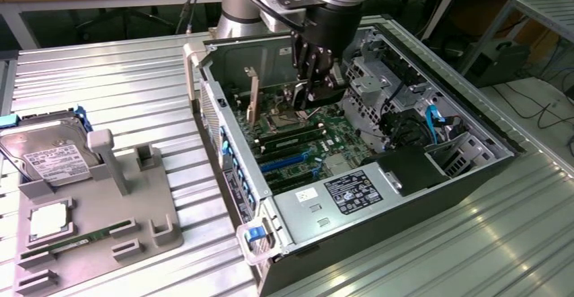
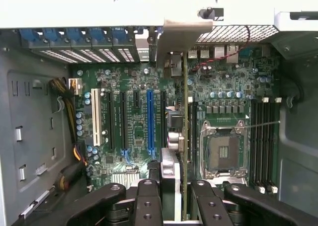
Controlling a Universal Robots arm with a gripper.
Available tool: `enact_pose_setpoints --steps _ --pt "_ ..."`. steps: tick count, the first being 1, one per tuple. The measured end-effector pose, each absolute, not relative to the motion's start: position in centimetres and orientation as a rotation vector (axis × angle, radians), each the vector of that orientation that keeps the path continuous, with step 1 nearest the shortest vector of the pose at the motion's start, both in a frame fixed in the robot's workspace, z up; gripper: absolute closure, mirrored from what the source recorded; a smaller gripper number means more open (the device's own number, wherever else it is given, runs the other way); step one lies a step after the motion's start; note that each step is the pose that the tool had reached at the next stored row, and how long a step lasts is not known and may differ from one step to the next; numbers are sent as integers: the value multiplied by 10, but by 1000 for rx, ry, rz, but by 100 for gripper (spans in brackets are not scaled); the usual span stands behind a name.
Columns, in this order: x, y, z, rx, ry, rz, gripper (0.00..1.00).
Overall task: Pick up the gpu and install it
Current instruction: 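Insert the gpu into the slot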
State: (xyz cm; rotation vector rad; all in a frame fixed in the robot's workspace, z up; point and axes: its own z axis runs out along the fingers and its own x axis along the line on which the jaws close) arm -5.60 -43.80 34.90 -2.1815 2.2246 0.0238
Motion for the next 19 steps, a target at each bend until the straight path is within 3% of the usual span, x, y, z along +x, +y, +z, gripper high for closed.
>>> enact_pose_setpoints --steps 19 --pt "-60 -444 337 -2182 2225 25 72"
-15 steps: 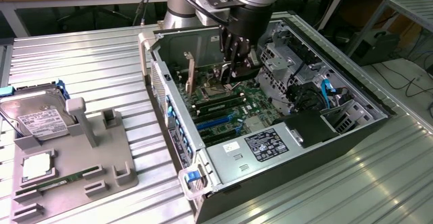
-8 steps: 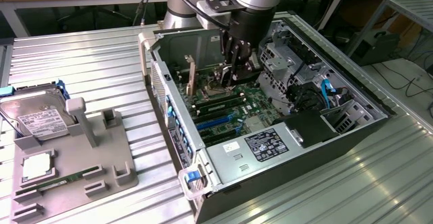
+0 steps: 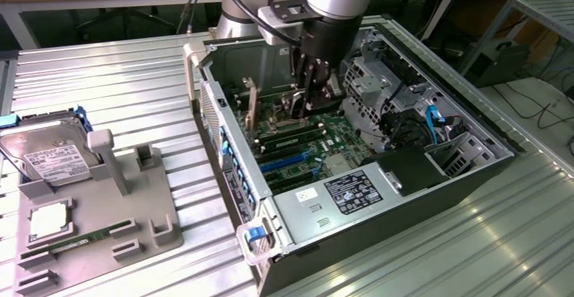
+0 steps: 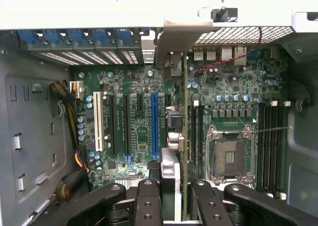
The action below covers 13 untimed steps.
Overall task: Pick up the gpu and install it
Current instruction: 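Insert the gpu into the slot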
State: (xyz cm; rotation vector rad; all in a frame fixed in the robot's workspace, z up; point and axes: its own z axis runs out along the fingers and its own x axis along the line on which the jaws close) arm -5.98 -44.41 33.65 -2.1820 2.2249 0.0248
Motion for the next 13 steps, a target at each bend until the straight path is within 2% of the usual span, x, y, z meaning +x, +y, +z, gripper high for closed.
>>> enact_pose_setpoints --steps 13 --pt "-63 -450 331 -2183 2226 26 72"
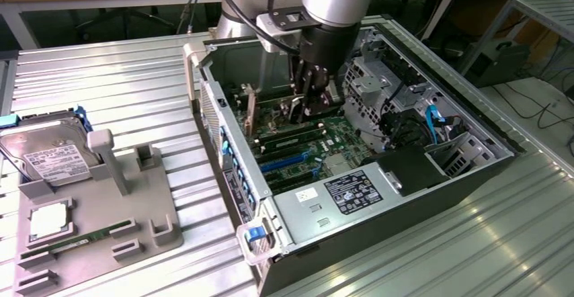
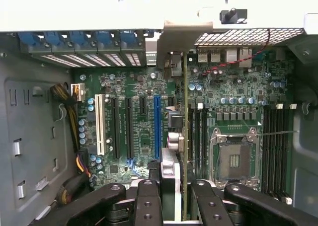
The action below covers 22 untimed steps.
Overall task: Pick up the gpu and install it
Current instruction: 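Insert the gpu into the slot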
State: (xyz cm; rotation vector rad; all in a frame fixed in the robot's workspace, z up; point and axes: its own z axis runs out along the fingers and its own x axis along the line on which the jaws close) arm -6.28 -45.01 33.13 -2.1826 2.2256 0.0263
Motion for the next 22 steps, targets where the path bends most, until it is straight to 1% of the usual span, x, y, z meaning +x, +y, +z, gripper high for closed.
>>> enact_pose_setpoints --steps 5,16,22 --pt "-63 -452 329 -2183 2226 26 72" --pt "-65 -452 309 -2184 2228 30 72" --pt "-67 -452 305 -2181 2231 29 72"
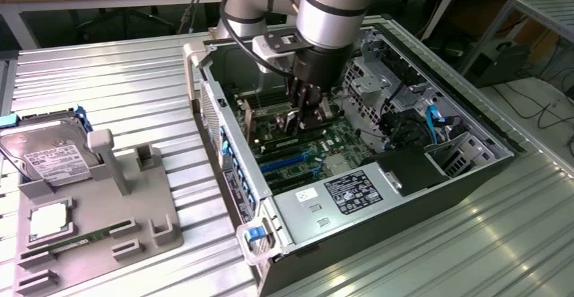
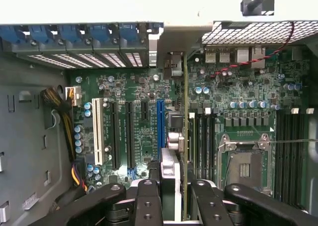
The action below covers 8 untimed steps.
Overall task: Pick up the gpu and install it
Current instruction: 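Insert the gpu into the slot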
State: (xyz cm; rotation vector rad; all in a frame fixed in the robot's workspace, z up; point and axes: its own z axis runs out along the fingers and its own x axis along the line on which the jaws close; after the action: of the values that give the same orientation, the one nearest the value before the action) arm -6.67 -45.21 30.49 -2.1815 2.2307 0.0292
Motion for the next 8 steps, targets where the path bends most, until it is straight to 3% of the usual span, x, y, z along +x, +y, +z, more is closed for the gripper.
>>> enact_pose_setpoints --steps 8 --pt "-67 -459 303 -2180 2232 29 72"
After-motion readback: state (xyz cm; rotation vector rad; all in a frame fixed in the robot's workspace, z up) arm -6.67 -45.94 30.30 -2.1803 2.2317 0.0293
